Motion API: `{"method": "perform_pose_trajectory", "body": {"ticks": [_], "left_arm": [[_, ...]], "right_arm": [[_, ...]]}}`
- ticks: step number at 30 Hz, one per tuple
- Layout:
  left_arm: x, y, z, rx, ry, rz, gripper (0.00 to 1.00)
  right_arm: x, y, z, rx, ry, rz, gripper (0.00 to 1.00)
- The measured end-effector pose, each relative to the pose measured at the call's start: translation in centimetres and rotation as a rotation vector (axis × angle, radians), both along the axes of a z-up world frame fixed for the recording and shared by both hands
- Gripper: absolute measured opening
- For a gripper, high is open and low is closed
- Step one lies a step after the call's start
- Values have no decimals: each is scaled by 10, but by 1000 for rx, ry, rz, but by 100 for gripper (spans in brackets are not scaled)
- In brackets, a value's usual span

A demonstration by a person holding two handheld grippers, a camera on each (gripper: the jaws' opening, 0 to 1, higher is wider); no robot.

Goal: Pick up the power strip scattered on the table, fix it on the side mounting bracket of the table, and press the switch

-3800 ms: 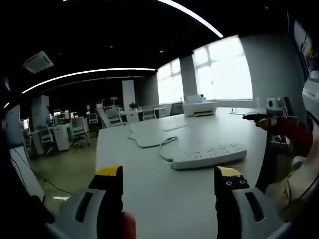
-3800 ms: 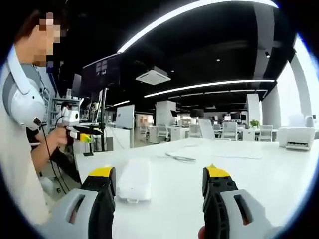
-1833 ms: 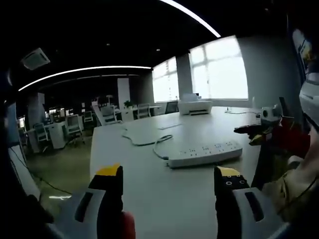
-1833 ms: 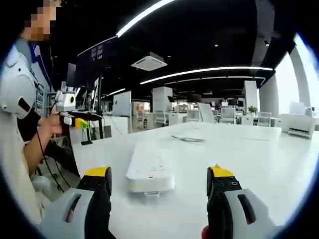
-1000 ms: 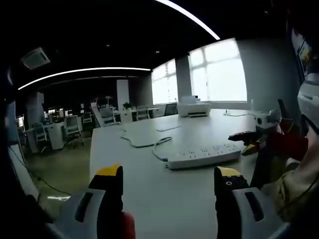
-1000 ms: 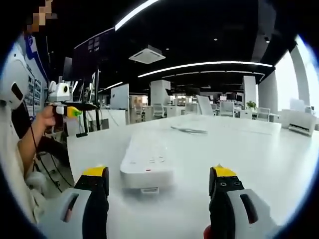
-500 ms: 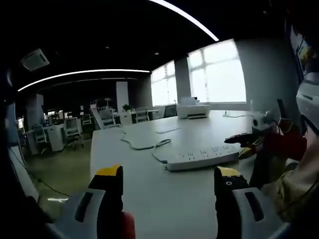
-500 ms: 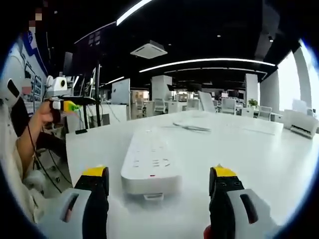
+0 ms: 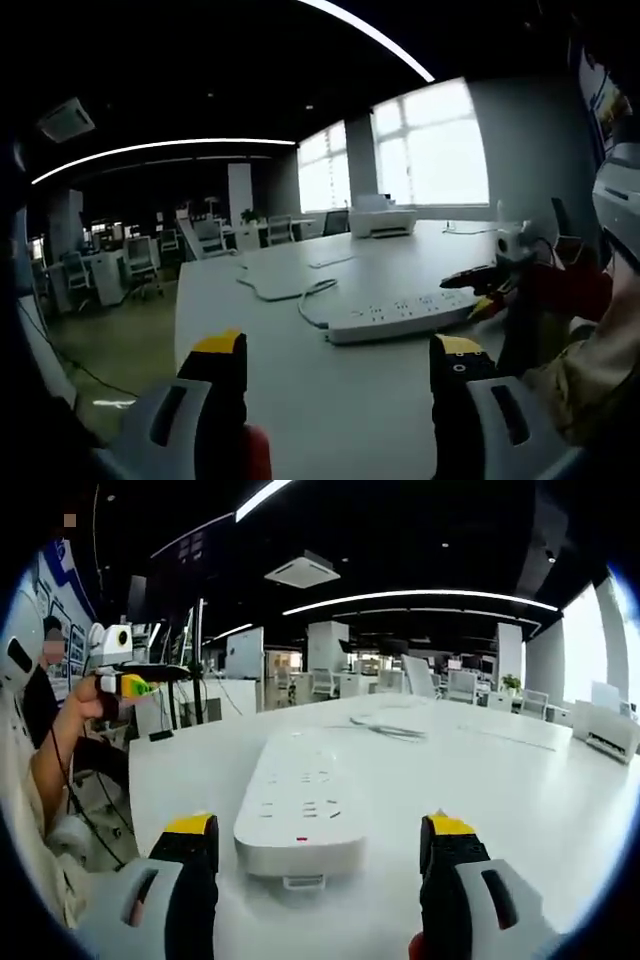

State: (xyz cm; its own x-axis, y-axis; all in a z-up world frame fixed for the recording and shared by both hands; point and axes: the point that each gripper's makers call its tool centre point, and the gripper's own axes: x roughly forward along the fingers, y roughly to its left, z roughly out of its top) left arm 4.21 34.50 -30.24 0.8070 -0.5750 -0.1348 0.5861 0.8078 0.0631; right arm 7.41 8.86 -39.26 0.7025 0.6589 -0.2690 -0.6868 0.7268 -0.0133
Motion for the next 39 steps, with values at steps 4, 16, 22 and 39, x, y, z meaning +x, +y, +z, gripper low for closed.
{"method": "perform_pose_trajectory", "body": {"ticks": [4,16,22,39], "left_arm": [[-1,-2,2,-4,-3,-5,78],[0,0,1,-5,-1,-2,78],[-1,1,2,-7,-3,-1,78],[-2,5,4,-12,-7,8,78]], "right_arm": [[1,1,-3,-13,20,0,79],[1,2,-6,-21,33,4,73],[0,2,-7,-29,36,5,65],[-5,10,-8,-11,63,36,51]]}}
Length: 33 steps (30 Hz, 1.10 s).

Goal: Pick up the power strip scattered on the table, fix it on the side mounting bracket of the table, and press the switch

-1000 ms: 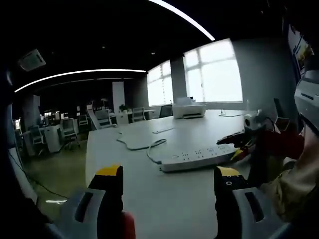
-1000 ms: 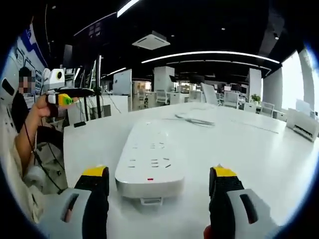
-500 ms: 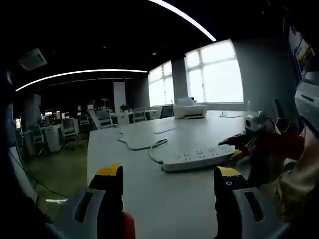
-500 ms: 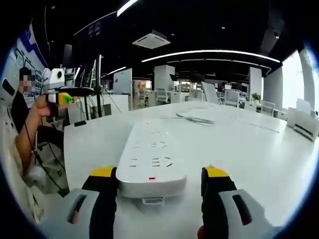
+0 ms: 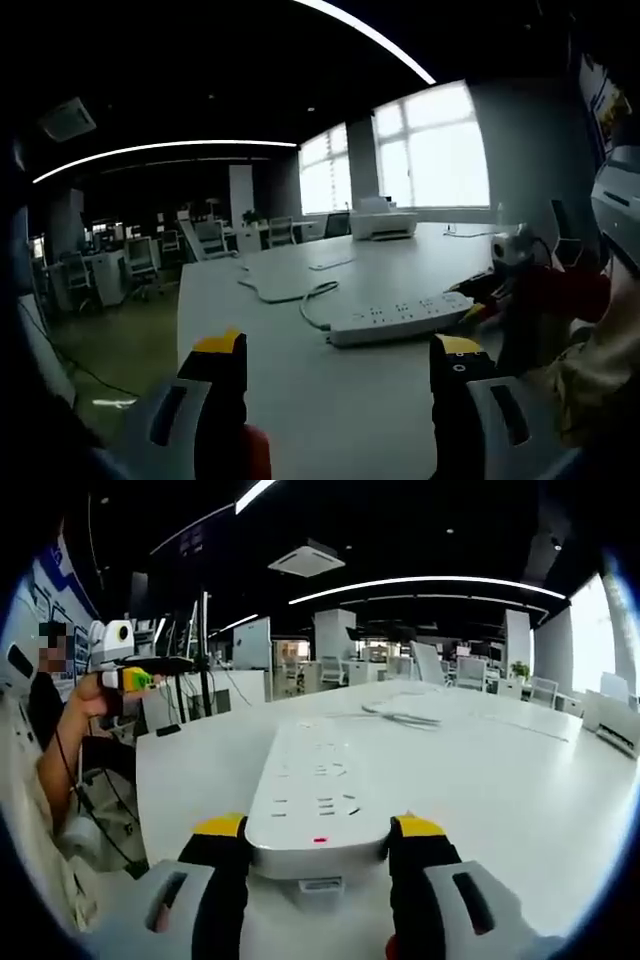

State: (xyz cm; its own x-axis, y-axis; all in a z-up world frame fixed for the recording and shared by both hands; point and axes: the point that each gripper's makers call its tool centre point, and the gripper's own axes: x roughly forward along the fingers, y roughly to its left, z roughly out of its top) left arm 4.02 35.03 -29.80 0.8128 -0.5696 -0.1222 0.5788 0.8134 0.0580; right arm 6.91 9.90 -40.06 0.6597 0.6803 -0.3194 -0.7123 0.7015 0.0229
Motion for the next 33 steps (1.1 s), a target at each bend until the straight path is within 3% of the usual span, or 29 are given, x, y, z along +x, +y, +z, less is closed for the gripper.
{"method": "perform_pose_trajectory", "body": {"ticks": [16,33], "left_arm": [[0,0,-1,2,4,3,78],[1,-1,-2,-6,11,2,78]], "right_arm": [[0,0,0,-1,16,-6,50],[1,-3,0,83,109,-29,50]]}}
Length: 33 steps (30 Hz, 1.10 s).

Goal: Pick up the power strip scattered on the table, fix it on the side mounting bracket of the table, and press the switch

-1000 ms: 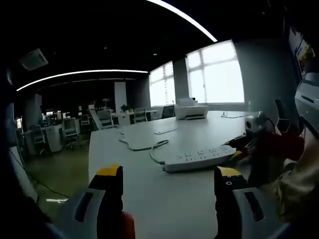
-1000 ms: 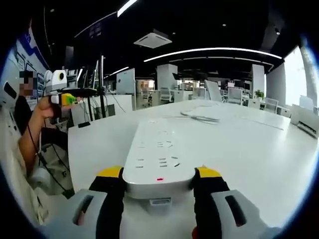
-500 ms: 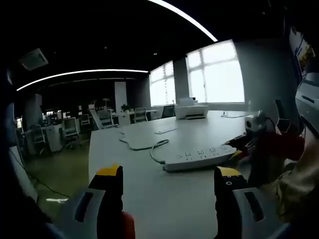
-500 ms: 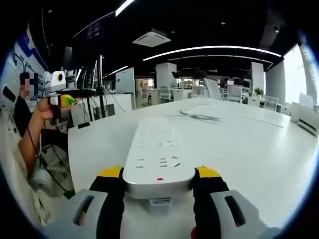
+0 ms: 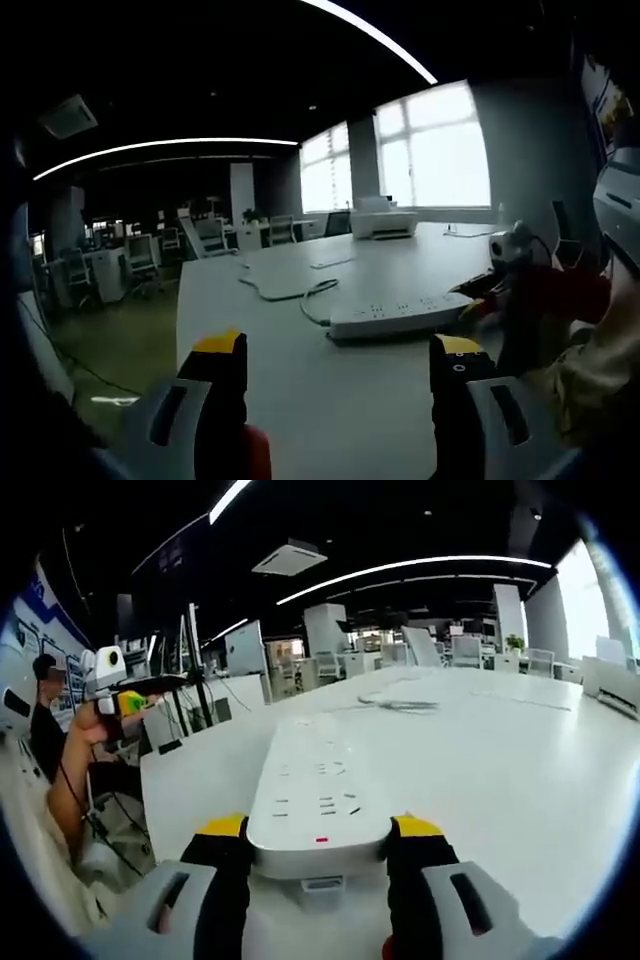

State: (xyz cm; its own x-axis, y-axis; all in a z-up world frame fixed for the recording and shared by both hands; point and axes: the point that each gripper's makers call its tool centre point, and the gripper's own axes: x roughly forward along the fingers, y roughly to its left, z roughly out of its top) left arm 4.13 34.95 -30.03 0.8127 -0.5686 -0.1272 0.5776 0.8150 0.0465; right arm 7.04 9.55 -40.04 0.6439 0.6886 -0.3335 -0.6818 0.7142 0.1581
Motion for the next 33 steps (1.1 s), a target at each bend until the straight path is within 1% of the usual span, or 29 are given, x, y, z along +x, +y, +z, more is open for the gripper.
{"method": "perform_pose_trajectory", "body": {"ticks": [8,14,20,25,31,33], "left_arm": [[1,0,0,-9,4,4,78],[3,-3,-2,-18,12,3,77],[5,-6,-8,21,23,23,77],[4,-15,-4,18,18,10,77],[2,-19,-4,9,19,8,77],[1,-19,-4,-8,23,9,77]], "right_arm": [[1,-1,0,23,28,-12,49],[2,-1,3,73,72,-24,49],[3,0,4,107,102,-34,49],[3,2,5,139,135,-43,49],[3,6,5,155,167,-49,49],[3,7,6,172,194,-55,49]]}}
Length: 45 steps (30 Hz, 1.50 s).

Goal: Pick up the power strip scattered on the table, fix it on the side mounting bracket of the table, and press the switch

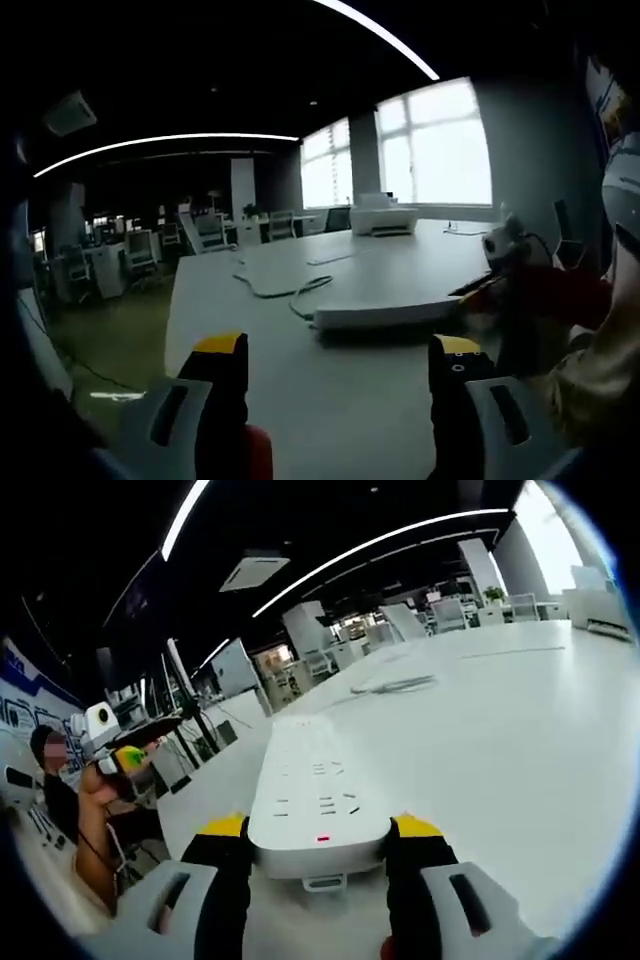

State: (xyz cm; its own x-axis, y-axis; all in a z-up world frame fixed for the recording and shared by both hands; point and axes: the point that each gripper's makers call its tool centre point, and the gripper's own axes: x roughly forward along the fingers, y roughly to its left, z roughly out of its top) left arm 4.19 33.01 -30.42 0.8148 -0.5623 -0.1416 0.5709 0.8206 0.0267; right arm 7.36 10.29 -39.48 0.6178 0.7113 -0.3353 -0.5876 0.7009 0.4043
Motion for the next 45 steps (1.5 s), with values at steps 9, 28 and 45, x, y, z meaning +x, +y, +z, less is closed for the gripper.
{"method": "perform_pose_trajectory", "body": {"ticks": [9,28,45], "left_arm": [[-1,-1,-1,-96,49,16,78],[-2,-40,4,-481,303,-57,82],[4,-42,5,-824,472,-51,87]], "right_arm": [[0,2,3,35,25,-15,49],[-6,5,1,22,44,-18,49],[-8,4,6,22,30,-23,49]]}}
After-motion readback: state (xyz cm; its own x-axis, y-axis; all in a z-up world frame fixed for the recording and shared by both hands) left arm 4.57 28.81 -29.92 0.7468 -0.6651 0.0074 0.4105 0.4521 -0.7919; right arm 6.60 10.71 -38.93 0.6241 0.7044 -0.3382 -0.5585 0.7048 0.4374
